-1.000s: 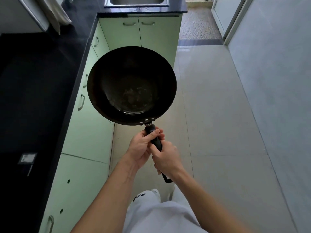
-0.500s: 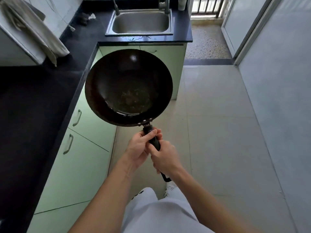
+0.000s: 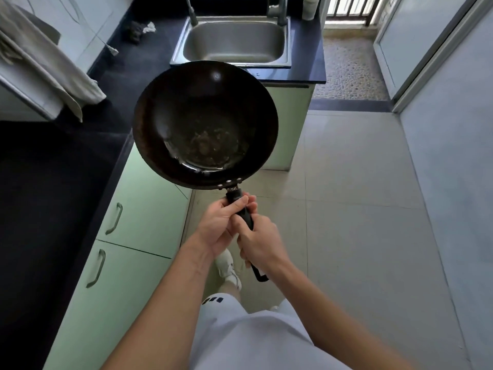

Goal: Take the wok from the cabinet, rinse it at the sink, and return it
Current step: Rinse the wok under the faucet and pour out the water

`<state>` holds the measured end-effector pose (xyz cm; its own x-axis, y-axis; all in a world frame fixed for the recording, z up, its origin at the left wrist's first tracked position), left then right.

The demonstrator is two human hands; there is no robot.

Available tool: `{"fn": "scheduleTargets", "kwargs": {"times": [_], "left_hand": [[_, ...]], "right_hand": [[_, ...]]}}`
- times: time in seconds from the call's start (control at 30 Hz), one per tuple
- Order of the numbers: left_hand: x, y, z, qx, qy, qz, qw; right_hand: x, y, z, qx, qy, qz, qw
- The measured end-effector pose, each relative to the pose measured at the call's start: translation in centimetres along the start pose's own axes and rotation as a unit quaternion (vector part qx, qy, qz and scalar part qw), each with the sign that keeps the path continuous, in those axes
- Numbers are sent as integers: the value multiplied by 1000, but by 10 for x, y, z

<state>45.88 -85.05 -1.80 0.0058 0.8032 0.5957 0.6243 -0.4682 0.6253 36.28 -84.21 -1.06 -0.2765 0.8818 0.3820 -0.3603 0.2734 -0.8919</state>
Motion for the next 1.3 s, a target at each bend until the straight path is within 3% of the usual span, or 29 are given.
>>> {"fn": "scheduleTargets", "kwargs": {"times": [0.63,1.3], "left_hand": [[-191,239,50,-42,-27,17,999],[-398,331,-11,-12,-9,63,998]], "right_hand": [[-252,-143,-74,-90,44,-29,994],[-473,-186,2,-29,22,-40,999]]}}
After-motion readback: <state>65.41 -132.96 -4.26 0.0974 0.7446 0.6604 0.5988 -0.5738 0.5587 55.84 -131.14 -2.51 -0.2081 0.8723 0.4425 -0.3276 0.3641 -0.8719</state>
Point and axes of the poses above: each hand's wrist, its own x-axis away from the middle knuckle, its own z-axis out of the back of the hand, y = z × x, the point moved 6 cm from there along -x, towards the middle knuckle, and after that the axes turned 2 degrees about z, right-handed, at the moved point
